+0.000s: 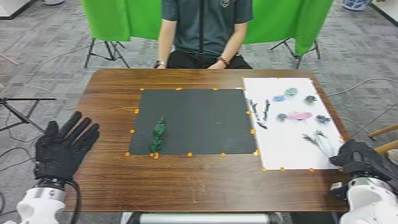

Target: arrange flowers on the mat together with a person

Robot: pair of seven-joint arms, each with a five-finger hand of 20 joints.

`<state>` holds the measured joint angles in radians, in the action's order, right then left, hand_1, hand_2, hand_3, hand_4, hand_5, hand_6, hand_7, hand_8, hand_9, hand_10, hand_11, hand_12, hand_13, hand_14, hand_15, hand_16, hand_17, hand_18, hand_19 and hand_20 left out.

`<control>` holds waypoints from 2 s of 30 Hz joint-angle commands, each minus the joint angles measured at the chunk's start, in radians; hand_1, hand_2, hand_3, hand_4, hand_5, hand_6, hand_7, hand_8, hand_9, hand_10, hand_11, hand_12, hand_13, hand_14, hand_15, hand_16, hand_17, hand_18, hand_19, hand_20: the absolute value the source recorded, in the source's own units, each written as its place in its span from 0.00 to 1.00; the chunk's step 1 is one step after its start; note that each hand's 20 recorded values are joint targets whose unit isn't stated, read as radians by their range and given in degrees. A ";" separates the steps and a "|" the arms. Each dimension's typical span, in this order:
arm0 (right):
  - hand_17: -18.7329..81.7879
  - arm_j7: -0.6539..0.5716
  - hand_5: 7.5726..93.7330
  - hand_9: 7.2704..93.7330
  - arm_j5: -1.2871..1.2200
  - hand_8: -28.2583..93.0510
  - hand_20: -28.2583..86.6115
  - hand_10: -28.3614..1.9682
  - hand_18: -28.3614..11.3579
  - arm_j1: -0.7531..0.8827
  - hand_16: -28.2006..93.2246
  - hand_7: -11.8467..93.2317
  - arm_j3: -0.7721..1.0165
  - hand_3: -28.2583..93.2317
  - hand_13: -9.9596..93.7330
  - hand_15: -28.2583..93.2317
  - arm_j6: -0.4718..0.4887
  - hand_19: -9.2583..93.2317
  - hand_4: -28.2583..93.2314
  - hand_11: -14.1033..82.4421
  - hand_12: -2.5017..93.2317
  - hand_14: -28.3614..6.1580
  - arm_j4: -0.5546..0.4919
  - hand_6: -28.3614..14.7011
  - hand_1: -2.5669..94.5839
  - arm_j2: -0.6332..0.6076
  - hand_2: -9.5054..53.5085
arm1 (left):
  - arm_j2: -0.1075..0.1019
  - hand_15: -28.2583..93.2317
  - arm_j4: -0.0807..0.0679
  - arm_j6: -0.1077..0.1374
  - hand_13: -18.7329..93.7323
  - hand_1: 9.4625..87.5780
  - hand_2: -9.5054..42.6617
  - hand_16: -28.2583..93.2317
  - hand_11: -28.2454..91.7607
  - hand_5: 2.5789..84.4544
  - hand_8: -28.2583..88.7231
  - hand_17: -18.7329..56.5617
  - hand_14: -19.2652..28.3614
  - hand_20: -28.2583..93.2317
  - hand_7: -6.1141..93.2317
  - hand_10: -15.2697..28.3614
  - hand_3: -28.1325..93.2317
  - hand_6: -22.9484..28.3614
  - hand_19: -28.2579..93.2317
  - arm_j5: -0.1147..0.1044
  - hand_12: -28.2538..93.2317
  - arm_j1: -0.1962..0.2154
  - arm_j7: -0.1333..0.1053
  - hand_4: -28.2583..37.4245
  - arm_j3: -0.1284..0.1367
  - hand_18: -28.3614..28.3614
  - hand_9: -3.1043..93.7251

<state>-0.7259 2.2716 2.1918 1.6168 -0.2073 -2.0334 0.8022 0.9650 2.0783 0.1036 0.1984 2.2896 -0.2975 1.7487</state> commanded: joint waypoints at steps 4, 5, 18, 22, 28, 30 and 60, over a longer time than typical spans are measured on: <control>0.46 0.018 0.79 0.69 0.003 0.37 0.53 0.38 0.17 -0.014 0.55 0.56 -0.063 0.88 0.65 0.96 -0.152 0.83 0.13 0.72 0.61 0.34 0.015 0.56 0.51 -0.007 0.00 | 0.003 0.44 -0.004 0.004 0.40 0.20 0.39 0.17 0.34 0.47 0.16 0.19 0.74 0.29 0.13 0.66 0.80 0.58 0.47 -0.006 0.28 0.012 0.006 0.00 -0.004 0.71 0.41; 0.46 0.016 0.79 0.69 0.007 0.38 0.53 0.38 0.17 -0.015 0.55 0.57 -0.066 0.88 0.65 0.96 -0.170 0.83 0.13 0.72 0.61 0.34 0.011 0.56 0.50 -0.012 0.00 | 0.004 0.44 -0.005 0.005 0.40 0.20 0.39 0.17 0.34 0.47 0.16 0.19 0.74 0.29 0.13 0.66 0.80 0.58 0.47 -0.006 0.28 0.009 0.008 0.00 -0.003 0.71 0.41; 0.46 -0.163 0.73 0.65 0.205 0.36 0.52 0.39 0.17 -0.094 0.55 0.60 -0.159 0.85 0.65 0.96 -0.307 0.83 0.06 0.78 0.54 0.33 0.010 0.58 0.49 -0.027 0.00 | 0.003 0.44 -0.004 0.001 0.40 0.20 0.39 0.18 0.34 0.47 0.16 0.19 0.74 0.29 0.13 0.65 0.80 0.58 0.47 -0.008 0.28 0.011 0.010 0.00 -0.009 0.71 0.41; 0.44 -0.170 0.63 0.56 0.208 0.13 0.50 0.31 0.15 -0.105 0.53 0.61 -0.163 0.87 0.60 0.97 -0.258 0.84 0.05 0.83 0.46 0.30 0.017 0.53 0.36 -0.018 0.00 | 0.002 0.44 -0.004 0.002 0.40 0.20 0.39 0.18 0.34 0.47 0.16 0.19 0.74 0.29 0.13 0.65 0.80 0.58 0.47 -0.007 0.28 0.011 0.006 0.00 -0.006 0.71 0.41; 0.43 -0.162 0.62 0.53 0.158 0.11 0.50 0.26 0.13 -0.131 0.53 0.53 -0.168 0.84 0.59 0.96 -0.183 0.84 0.02 0.82 0.46 0.27 0.044 0.50 0.32 -0.002 0.00 | 0.003 0.44 -0.003 0.007 0.40 0.20 0.39 0.18 0.34 0.47 0.16 0.19 0.74 0.29 0.13 0.65 0.80 0.58 0.47 -0.009 0.28 0.009 0.011 0.00 -0.010 0.71 0.41; 0.43 -0.155 0.62 0.53 0.143 0.12 0.50 0.26 0.13 -0.147 0.52 0.52 -0.184 0.82 0.59 0.96 -0.179 0.84 0.01 0.81 0.46 0.26 0.065 0.50 0.31 -0.002 0.00 | 0.004 0.44 -0.005 0.006 0.40 0.20 0.39 0.18 0.34 0.47 0.16 0.19 0.74 0.29 0.13 0.65 0.80 0.58 0.47 -0.008 0.28 0.008 0.013 0.00 -0.011 0.71 0.41; 0.47 -0.162 0.71 0.70 0.065 0.34 0.51 0.44 0.14 -0.198 0.52 0.61 -0.235 0.86 0.67 0.93 -0.305 0.84 0.05 0.66 0.60 0.37 0.032 0.58 0.59 -0.035 0.00 | 0.001 0.44 -0.011 0.003 0.40 0.20 0.39 0.18 0.34 0.47 0.16 0.19 0.74 0.29 0.13 0.65 0.80 0.58 0.47 -0.010 0.28 -0.003 0.018 0.00 -0.024 0.71 0.41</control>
<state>-0.8979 2.3413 1.9565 1.3669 -0.4722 -1.9321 0.7877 0.9637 2.0723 0.1035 0.1931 2.2779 -0.2866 1.7259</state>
